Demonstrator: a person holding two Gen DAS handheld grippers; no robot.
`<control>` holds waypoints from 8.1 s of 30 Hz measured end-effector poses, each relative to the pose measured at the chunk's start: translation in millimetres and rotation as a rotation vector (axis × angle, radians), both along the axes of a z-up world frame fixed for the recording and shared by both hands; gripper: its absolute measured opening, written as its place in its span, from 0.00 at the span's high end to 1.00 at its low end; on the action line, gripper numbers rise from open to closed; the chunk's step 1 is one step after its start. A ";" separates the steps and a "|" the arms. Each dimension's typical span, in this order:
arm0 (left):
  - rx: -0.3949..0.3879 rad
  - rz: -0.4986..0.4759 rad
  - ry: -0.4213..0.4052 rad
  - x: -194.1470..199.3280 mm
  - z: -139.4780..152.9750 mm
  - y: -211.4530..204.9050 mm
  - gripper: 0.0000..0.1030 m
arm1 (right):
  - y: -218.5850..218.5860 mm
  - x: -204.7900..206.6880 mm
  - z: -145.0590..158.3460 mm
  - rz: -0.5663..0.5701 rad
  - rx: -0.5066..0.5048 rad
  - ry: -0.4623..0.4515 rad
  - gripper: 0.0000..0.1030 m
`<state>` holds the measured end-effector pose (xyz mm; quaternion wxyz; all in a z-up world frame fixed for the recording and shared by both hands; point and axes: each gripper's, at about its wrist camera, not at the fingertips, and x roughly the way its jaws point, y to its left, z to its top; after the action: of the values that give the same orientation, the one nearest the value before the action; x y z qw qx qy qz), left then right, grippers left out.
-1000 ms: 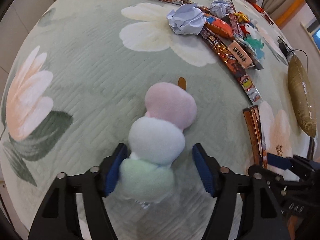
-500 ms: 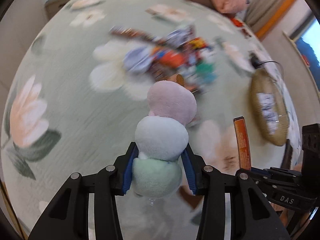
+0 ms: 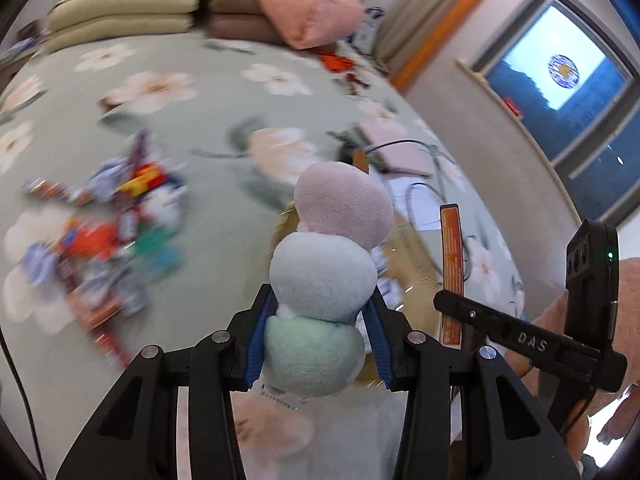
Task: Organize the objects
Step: 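Carry the plush and candy stick onto the golden plate and release both, then withdraw both grippers toward a paper ball and the plaid bow, then grasp a paper ball with the left gripper while the right grasps the plaid bow, then carry the paper ball and bow over the golden plate and open both grippers, then withdraw both grippers toward the red candy box and pink snack box, then grasp the pink snack box with the right gripper while the left grasps the red candy box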
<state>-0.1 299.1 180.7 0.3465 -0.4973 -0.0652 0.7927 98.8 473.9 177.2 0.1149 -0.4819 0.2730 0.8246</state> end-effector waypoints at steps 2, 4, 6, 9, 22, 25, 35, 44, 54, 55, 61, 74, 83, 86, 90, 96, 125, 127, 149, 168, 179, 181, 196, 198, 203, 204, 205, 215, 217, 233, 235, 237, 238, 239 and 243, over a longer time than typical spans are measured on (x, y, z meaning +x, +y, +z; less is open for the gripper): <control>0.004 -0.025 0.009 -1.9 0.7 18.2 0.59 | 24.8 4.5 8.3 -0.049 0.038 0.000 0.84; -0.011 -0.049 0.017 -4.4 -2.2 39.6 0.51 | 42.8 6.3 13.9 -0.087 0.064 0.006 0.84; -0.050 -0.093 -0.003 -8.8 -12.0 60.8 0.42 | 56.7 8.3 14.8 -0.113 0.089 0.001 0.84; -0.106 -0.081 -0.034 -17.7 -35.1 72.1 0.39 | 71.0 4.0 -1.0 -0.152 0.086 -0.063 0.61; -0.147 0.020 -0.124 -4.1 -57.8 -3.2 0.39 | 53.8 6.3 -44.8 -0.150 0.010 -0.128 0.52; -0.191 0.060 -0.116 8.4 -57.7 -33.4 0.39 | 33.4 -4.4 -38.5 -0.100 0.016 -0.093 0.48; -0.199 0.258 -0.151 12.9 -65.8 -128.9 0.39 | -72.6 -49.7 -36.7 0.170 -0.007 -0.044 0.46; -0.140 0.523 -0.205 -42.8 -86.7 -231.3 0.39 | -163.6 -89.0 -56.1 0.373 -0.044 -0.064 0.45; -0.191 0.457 -0.189 -125.7 -125.0 -248.8 0.38 | -206.1 -152.7 -92.0 0.405 -0.057 -0.091 0.45; -0.199 0.441 -0.186 -129.1 -127.8 -247.1 0.38 | -206.5 -158.5 -97.3 0.398 -0.062 -0.098 0.45; -0.264 0.362 -0.156 -144.2 -145.2 -232.2 0.38 | -200.9 -196.2 -135.3 0.326 -0.131 -0.151 0.45; -0.292 0.294 -0.109 -150.9 -160.4 -223.3 0.53 | -201.6 -228.5 -169.5 0.242 -0.162 -0.194 0.47; -0.243 0.313 -0.094 -119.9 -128.5 -230.5 0.54 | -201.0 -207.9 -143.6 0.299 -0.192 -0.070 0.63; -0.230 0.300 -0.108 -95.9 -114.9 -230.2 0.54 | -198.0 -185.5 -126.2 0.305 -0.181 -0.056 0.63; -0.250 0.272 -0.129 -58.2 -106.3 -225.8 0.54 | -195.4 -133.6 -111.5 0.331 -0.099 -0.100 0.62; -0.300 0.248 -0.157 -13.7 -113.7 -214.4 0.54 | -178.9 -63.6 -141.5 0.314 -0.015 -0.231 0.62; -0.290 0.209 -0.104 28.2 -74.0 -170.6 0.53 | -179.9 -18.6 -145.0 0.408 0.009 -0.227 0.74; -0.271 0.190 -0.090 25.9 -65.6 -158.1 0.53 | -168.5 -15.5 -128.8 0.382 -0.020 -0.195 0.75; -0.157 -0.109 0.090 -31.9 -25.6 77.2 0.14 | 51.4 -35.8 3.0 -0.038 0.109 0.058 0.63; -0.247 0.261 -0.164 1.7 -75.5 -112.2 0.14 | -34.5 -50.7 -33.6 0.159 0.017 0.016 0.36; -0.282 0.472 -0.171 -18.8 -91.9 -204.4 0.15 | -159.5 -91.1 -61.7 0.424 -0.026 -0.036 0.36; -0.307 0.445 -0.197 -27.3 -110.9 -201.9 0.15 | -172.0 -98.9 -68.6 0.444 -0.017 -0.057 0.36; -0.451 0.394 -0.125 -44.4 -160.4 -168.1 0.44 | -167.2 -148.4 -102.2 0.382 0.004 -0.151 0.36; -0.504 0.432 -0.127 -44.0 -159.7 -188.3 0.46 | -173.4 -152.4 -106.4 0.398 0.000 -0.157 0.36; -0.468 0.500 -0.168 -48.2 -157.1 -237.9 0.46 | -191.8 -164.8 -124.6 0.422 -0.083 -0.178 0.36; -0.464 0.500 -0.169 -49.0 -156.1 -241.4 0.46 | -195.8 -168.9 -131.9 0.420 -0.116 -0.198 0.36; -0.464 0.499 -0.167 -49.3 -155.0 -244.0 0.46 | -200.3 -173.5 -140.3 0.417 -0.154 -0.225 0.36; -0.419 0.478 -0.178 -45.1 -145.8 -255.7 0.46 | -232.6 -210.4 -167.2 0.305 -0.245 -0.249 0.36; -0.416 0.471 -0.179 -40.8 -150.1 -258.1 0.47 | -235.5 -220.9 -166.4 0.269 -0.204 -0.241 0.36; -0.459 0.430 -0.145 -44.4 -154.1 -257.4 0.47 | -269.6 -235.1 -169.7 0.370 0.117 -0.254 0.50; -0.471 0.422 -0.138 -42.7 -154.0 -256.7 0.46 | -270.8 -234.4 -169.2 0.393 0.130 -0.253 0.51; -0.469 0.421 -0.141 -40.7 -153.7 -258.2 0.47 | -268.9 -232.3 -167.7 0.406 0.131 -0.249 0.53; -0.469 0.421 -0.141 -40.5 -153.3 -258.3 0.47 | -267.6 -230.9 -166.4 0.412 0.129 -0.248 0.54; -0.469 0.419 -0.137 -39.9 -153.2 -258.6 0.47 | -265.7 -228.9 -164.6 0.415 0.130 -0.246 0.55; -0.473 0.388 -0.111 -40.6 -149.1 -253.6 0.46 | -254.4 -208.1 -154.2 0.423 0.137 -0.239 0.57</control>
<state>-40.7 45.4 31.6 0.0592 -0.5849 0.0082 0.8089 -109.3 219.6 23.0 0.0035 -0.6136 0.0940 0.7840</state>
